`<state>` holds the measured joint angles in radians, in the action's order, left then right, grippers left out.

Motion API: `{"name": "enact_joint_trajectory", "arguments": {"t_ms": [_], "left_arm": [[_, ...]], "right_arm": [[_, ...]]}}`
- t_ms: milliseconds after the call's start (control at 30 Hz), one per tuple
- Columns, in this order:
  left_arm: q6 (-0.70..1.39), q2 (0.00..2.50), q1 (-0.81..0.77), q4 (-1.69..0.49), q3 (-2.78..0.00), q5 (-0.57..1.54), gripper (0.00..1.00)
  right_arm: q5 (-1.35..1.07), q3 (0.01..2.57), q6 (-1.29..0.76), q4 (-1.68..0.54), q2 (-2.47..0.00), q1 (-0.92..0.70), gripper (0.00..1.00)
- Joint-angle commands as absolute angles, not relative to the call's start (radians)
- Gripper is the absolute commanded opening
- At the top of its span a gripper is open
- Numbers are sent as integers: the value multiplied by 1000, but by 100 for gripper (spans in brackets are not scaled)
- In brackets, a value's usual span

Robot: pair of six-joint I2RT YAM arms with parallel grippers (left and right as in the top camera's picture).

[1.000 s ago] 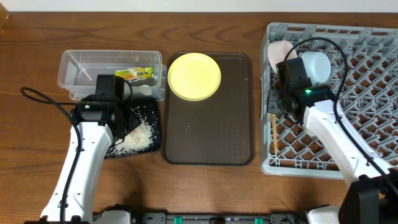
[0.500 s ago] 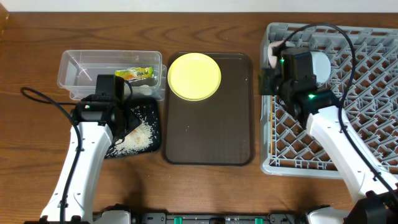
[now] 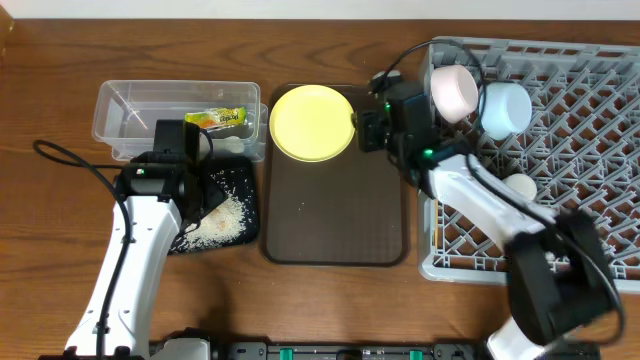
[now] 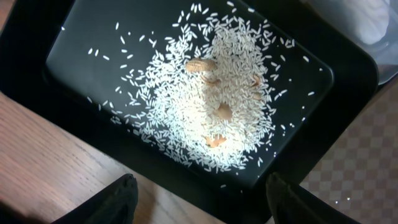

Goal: Sort waste into correct bins and load items into the dishwasher rack
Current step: 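Move the right gripper to the yellow plate and grasp its rim, then carry the yellow plate to the rack and stand it upright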

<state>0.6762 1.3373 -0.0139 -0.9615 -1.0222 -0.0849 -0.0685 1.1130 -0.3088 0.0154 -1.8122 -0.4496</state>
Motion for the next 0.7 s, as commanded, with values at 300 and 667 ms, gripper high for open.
{"name": "enact_joint_trajectory", "arguments": {"t_ms": [300, 667], "left_arm": [[667, 1335, -10, -963, -1031, -93, 69], [667, 1335, -10, -963, -1031, -93, 69]], "right_arm": [[-14, 1259, -362, 33, -2059, -500, 45], [131, 1264, -459, -75, -2113, -511, 35]]}}
